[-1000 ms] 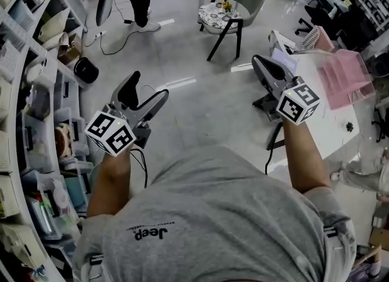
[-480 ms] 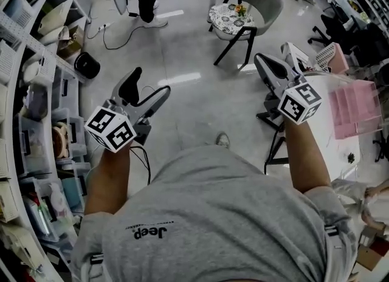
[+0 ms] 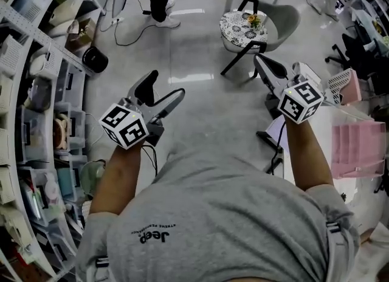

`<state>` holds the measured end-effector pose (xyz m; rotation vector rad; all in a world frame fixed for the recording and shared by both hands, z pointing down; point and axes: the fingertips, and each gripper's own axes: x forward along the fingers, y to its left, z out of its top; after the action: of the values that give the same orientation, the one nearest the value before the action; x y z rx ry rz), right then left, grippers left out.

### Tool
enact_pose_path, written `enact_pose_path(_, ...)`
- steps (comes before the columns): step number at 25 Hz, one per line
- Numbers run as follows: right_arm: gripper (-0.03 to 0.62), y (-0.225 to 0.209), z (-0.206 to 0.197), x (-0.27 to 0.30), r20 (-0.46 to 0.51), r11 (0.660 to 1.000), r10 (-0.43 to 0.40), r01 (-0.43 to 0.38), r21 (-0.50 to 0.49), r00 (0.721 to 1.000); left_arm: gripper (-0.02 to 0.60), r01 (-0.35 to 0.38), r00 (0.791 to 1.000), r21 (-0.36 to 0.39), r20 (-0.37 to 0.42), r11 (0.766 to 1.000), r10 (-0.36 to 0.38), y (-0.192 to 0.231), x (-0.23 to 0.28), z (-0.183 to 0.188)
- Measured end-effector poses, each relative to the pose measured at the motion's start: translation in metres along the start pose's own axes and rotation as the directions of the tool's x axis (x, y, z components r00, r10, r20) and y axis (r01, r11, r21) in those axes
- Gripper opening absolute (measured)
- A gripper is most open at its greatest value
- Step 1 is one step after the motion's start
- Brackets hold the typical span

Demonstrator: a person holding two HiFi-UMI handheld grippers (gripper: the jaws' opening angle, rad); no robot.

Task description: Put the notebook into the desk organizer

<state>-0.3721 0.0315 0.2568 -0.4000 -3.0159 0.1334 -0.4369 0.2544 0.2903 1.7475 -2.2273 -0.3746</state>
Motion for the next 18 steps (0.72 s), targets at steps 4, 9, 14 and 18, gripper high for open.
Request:
enact_pose_path(4, 0.003, -0.016, -0.016, -0.006, -0.009, 0.997, -0.072, 0.072, 0.010, 0.997, 0.500, 0.111, 0.989, -0.021, -0.096, 0.994, -0.113, 0.007, 0.044, -0.022)
enact_pose_path(9, 0.003, -0.043, -0.030, -0.047, -0.010, 0.970, -0.242, 0.242, 0.009, 0.970, 0.499, 0.305, 0.915, -0.093, -0.247, 0.948, -0.318, -0.006, 0.108, -0.069)
enact_pose_path(14, 0.003, -0.077, -0.054, -0.143, -0.043, 0.891, -0.451, 0.452, 0.028, 0.892, 0.499, 0.481, 0.732, -0.208, -0.439, 0.852, -0.521, -0.066, 0.178, -0.160)
enact_pose_path(18, 0.003, -0.095, -0.079, -0.226, -0.064, 0.810, -0.579, 0.582, 0.075, 0.813, 0.499, 0.511, 0.563, -0.318, -0.579, 0.799, -0.590, -0.114, 0.221, -0.248)
